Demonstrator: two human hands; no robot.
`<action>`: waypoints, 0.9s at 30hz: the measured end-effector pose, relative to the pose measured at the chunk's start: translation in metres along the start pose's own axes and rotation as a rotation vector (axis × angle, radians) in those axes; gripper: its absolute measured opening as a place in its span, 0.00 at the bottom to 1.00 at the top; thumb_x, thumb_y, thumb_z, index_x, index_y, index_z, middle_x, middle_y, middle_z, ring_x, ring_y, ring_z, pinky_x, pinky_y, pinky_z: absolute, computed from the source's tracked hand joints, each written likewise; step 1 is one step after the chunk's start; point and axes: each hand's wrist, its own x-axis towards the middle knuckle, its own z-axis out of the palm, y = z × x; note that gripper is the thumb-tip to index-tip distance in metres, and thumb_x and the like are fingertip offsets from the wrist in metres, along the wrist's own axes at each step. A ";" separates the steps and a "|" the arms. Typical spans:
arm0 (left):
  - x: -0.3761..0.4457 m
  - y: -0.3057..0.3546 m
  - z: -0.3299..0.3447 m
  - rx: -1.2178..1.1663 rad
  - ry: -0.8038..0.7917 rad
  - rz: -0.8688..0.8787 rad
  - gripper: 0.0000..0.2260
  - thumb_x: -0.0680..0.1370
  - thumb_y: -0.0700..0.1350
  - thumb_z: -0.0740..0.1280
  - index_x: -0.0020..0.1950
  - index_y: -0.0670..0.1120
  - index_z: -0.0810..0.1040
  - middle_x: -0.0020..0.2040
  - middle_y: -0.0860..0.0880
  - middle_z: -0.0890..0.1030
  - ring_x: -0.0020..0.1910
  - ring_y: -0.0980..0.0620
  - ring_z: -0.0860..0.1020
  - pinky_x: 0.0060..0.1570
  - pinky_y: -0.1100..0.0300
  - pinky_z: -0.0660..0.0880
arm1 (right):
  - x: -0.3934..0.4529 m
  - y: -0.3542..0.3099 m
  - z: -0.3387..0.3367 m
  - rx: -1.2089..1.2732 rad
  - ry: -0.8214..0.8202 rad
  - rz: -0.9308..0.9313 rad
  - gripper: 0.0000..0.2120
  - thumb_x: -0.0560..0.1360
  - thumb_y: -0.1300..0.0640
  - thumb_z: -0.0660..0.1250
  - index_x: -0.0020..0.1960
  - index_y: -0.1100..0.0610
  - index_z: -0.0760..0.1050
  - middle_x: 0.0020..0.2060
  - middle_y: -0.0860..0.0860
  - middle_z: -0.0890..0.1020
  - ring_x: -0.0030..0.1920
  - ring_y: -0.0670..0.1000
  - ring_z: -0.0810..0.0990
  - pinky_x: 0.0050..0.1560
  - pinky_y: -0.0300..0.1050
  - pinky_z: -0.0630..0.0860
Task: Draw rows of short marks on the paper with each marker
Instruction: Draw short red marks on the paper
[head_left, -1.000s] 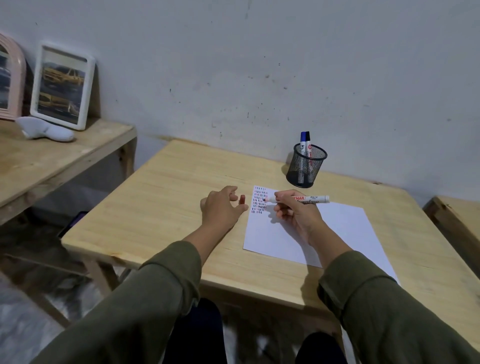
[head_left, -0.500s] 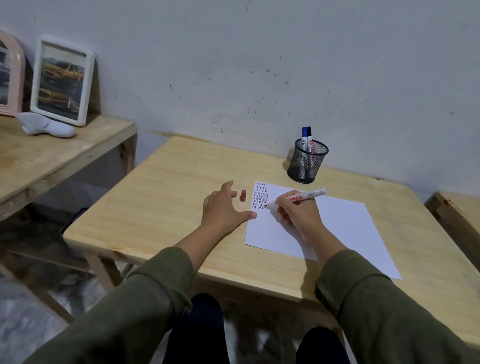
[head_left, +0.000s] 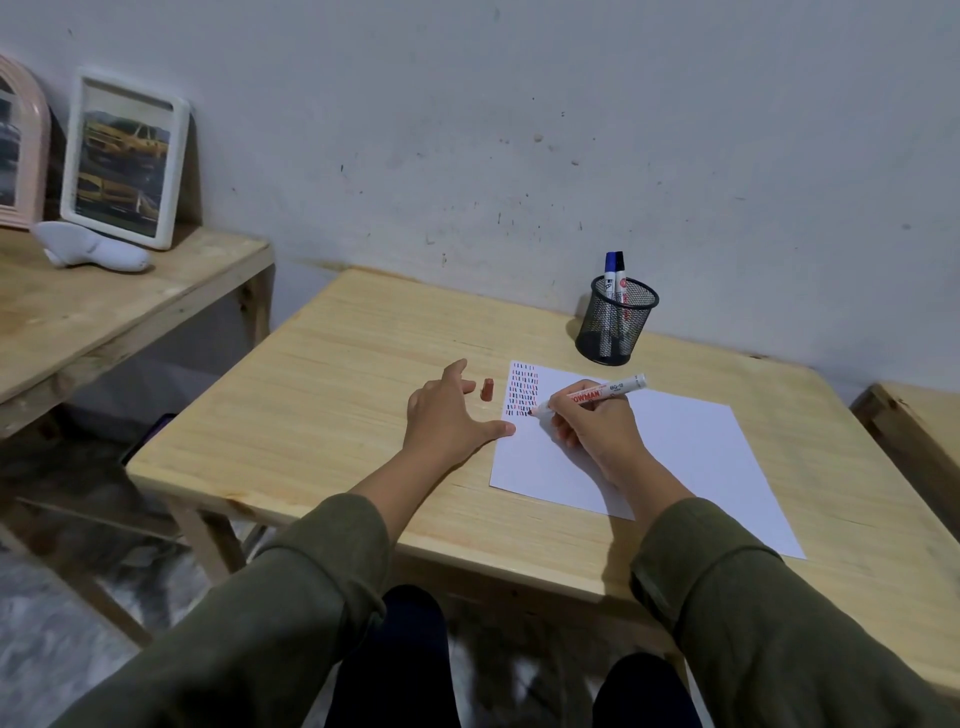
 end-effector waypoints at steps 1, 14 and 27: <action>0.000 0.000 0.000 0.000 0.000 -0.001 0.47 0.62 0.57 0.76 0.74 0.47 0.57 0.67 0.51 0.75 0.69 0.49 0.68 0.69 0.53 0.58 | 0.000 0.000 0.000 0.014 -0.002 0.003 0.01 0.72 0.65 0.67 0.42 0.64 0.76 0.30 0.56 0.75 0.25 0.45 0.74 0.25 0.35 0.70; 0.000 -0.001 -0.001 0.004 0.001 0.006 0.44 0.64 0.57 0.76 0.74 0.49 0.58 0.67 0.51 0.75 0.69 0.49 0.68 0.69 0.53 0.58 | 0.001 0.000 -0.002 -0.067 0.004 -0.009 0.03 0.72 0.64 0.66 0.40 0.62 0.76 0.30 0.56 0.76 0.27 0.47 0.75 0.25 0.35 0.71; 0.023 0.019 0.004 -0.141 0.090 -0.067 0.07 0.75 0.48 0.65 0.49 0.53 0.81 0.42 0.55 0.85 0.50 0.54 0.81 0.58 0.55 0.70 | 0.011 -0.016 -0.013 0.096 0.000 -0.016 0.07 0.73 0.67 0.65 0.37 0.59 0.76 0.29 0.56 0.76 0.23 0.49 0.73 0.24 0.38 0.70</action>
